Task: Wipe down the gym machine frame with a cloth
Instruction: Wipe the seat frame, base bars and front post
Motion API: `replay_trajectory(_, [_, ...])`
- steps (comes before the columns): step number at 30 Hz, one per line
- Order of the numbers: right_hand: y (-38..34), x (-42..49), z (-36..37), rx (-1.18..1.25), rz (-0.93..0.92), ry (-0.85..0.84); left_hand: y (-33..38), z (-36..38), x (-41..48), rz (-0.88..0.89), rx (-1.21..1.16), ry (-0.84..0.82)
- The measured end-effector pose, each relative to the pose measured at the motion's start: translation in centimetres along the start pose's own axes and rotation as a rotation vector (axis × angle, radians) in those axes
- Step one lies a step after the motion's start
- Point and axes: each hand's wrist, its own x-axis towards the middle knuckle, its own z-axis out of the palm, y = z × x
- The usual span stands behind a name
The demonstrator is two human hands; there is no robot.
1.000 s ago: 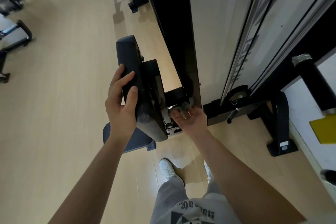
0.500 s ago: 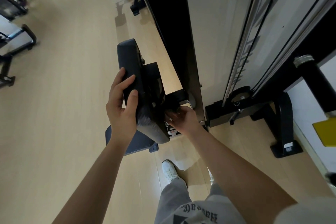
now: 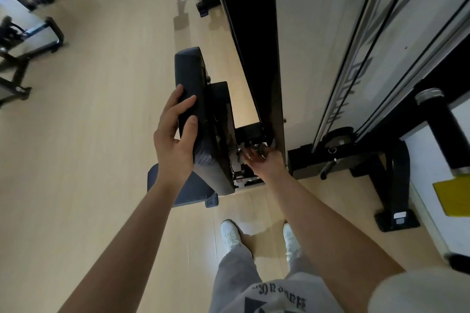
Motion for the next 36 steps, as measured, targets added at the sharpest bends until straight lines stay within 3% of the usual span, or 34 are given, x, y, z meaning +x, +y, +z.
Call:
replay_trajectory(1, [-0.6, 0.4, -0.2, 0.072, 0.044, 0.1, 0.1, 0.0, 0.0, 0.002, 0.004, 0.006])
replay_trajectory(3, [-1.3, -0.7, 0.1, 0.0, 0.045, 0.117, 0.2, 0.1, -0.1, 0.004, -0.004, 0.022])
replay_trajectory(6, [-1.6, -2.6, -0.1, -0.091, -0.013, -0.063, 0.2, 0.3, -0.4, -0.006, -0.029, 0.04])
replay_trajectory(13, [-2.6, -5.7, 0.1, -0.004, 0.061, -0.115, 0.1, 0.4, -0.6, -0.038, -0.093, 0.042])
replay_trajectory(19, [-4.0, -8.3, -1.8, -0.259, -0.096, -0.046, -0.4, 0.3, -0.7, -0.042, -0.103, 0.054])
replay_trajectory(26, [-6.3, -9.8, 0.5, -0.359, -0.127, -0.151, 0.0, 0.7, -2.0, -0.037, -0.109, 0.102])
replay_trajectory(30, [-6.7, -12.6, 2.3, -0.412, -0.209, -0.186, 0.9, 1.4, -4.6, -0.001, 0.005, 0.202])
replay_trajectory(33, [-7.3, -15.9, 3.3, -0.559, -0.283, -0.267, 1.6, 2.4, -7.4, 0.169, 0.13, 0.286])
replay_trajectory(36, [-7.3, -19.4, 3.0, -0.977, -0.51, -0.223, 1.8, 3.6, -10.1, 0.303, 0.105, 0.24])
